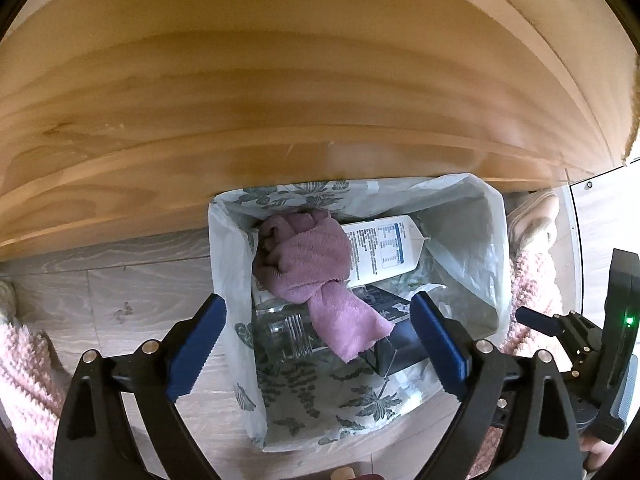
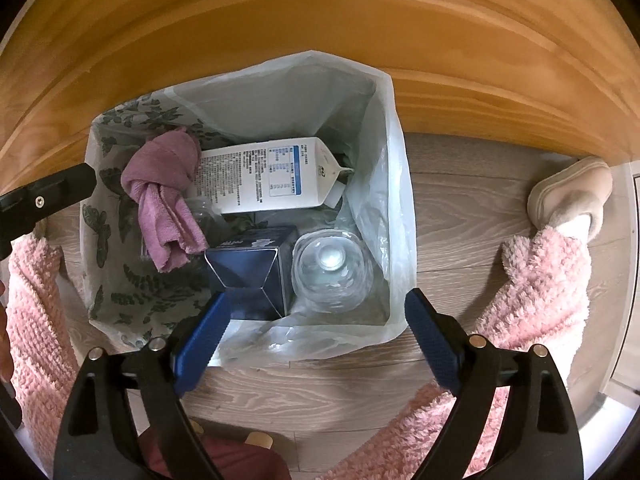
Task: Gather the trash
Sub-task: 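Open the left tool to drop the mauve towel into the bin, then raise both tools from the bin and move toward the trash on the bed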
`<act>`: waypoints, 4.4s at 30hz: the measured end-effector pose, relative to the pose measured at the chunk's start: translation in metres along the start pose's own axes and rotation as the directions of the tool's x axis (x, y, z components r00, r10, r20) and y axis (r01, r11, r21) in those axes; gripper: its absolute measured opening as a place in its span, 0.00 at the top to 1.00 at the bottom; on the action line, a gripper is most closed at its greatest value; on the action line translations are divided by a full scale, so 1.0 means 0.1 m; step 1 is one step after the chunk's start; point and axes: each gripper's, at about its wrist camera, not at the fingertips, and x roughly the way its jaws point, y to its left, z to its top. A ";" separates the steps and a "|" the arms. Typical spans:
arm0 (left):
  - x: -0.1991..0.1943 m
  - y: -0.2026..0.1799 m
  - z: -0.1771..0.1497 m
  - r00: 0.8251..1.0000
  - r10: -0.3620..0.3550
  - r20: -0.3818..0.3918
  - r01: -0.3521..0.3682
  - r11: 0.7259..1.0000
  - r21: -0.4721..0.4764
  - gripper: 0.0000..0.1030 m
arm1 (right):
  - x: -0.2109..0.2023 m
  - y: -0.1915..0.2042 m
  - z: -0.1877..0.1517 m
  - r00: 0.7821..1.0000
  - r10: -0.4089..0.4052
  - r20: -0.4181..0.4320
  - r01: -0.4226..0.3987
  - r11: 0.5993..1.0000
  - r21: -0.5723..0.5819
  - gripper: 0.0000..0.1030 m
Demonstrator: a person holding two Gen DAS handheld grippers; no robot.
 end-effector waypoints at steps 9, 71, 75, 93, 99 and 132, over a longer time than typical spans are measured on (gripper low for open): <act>-0.17 -0.06 -0.11 0.999 0.035 0.012 -0.035 0.999 0.027 0.10 | -0.08 0.01 -0.07 1.000 -0.005 0.021 0.005 1.000 0.004 0.11; -1.59 -0.11 -1.59 0.934 -0.019 0.357 -0.031 0.990 0.135 0.08 | -1.46 0.44 -1.42 0.826 -0.007 0.563 -0.010 1.000 0.027 0.08; -1.70 -0.03 -1.65 0.925 -0.018 0.379 -0.035 0.991 0.133 0.08 | -1.54 0.48 -1.46 0.805 -0.003 0.594 -0.003 1.000 0.010 0.08; -2.16 -0.22 -1.93 0.870 -0.077 0.486 -0.008 0.986 0.169 0.08 | -1.91 0.46 -1.74 0.696 -0.012 0.718 0.006 1.000 0.011 0.08; -2.27 -0.27 -2.08 0.854 -0.072 0.514 -0.024 0.984 0.178 0.08 | -2.02 0.48 -1.88 0.650 -0.013 0.760 0.013 1.000 0.006 0.08; -3.08 -0.54 -0.59 0.688 -0.173 0.705 0.052 0.980 0.190 0.08 | -3.13 0.14 -0.61 0.359 -0.053 0.932 -0.027 0.997 0.067 0.08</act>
